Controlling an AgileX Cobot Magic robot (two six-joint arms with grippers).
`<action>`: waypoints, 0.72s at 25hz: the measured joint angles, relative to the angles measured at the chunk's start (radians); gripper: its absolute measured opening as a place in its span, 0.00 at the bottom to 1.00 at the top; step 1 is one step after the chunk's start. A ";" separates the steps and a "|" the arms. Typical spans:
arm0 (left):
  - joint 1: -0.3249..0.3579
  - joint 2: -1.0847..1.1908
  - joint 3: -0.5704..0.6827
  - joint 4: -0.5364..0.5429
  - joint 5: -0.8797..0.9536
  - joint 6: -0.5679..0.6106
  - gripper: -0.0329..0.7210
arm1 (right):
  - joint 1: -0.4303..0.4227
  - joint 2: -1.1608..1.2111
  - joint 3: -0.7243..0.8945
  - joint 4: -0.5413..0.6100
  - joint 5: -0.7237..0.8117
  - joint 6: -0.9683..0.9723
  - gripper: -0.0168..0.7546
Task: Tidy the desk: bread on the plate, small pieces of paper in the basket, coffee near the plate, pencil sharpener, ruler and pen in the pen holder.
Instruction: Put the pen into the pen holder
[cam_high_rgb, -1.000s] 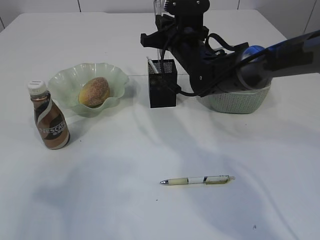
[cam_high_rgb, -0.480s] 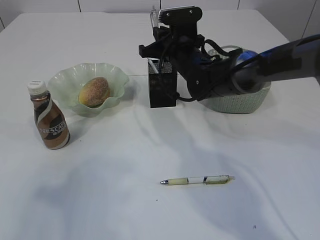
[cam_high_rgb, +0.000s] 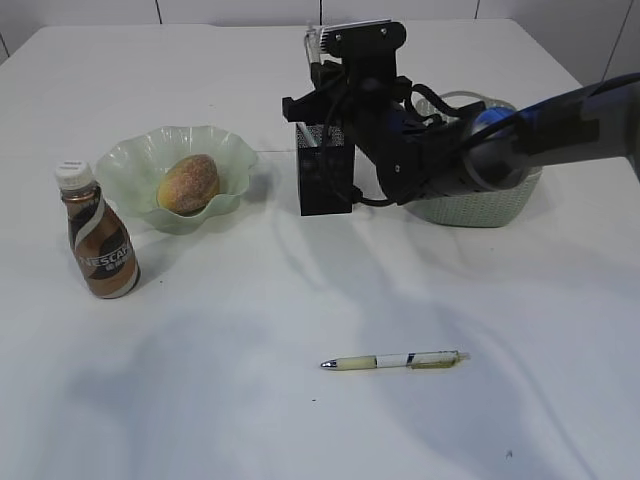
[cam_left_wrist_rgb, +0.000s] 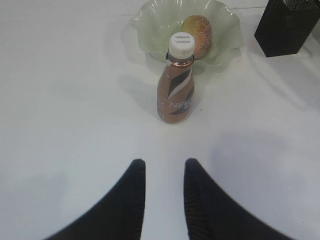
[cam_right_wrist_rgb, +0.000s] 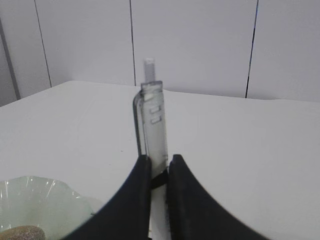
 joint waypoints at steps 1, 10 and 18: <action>0.000 0.000 0.000 0.000 0.000 0.000 0.28 | 0.000 0.000 0.000 0.000 0.000 0.000 0.12; 0.000 0.000 0.000 0.000 0.000 0.000 0.28 | -0.002 0.006 0.000 0.000 0.013 0.000 0.12; 0.000 0.000 0.000 0.000 0.000 0.000 0.28 | -0.002 0.006 0.000 0.000 0.015 0.000 0.34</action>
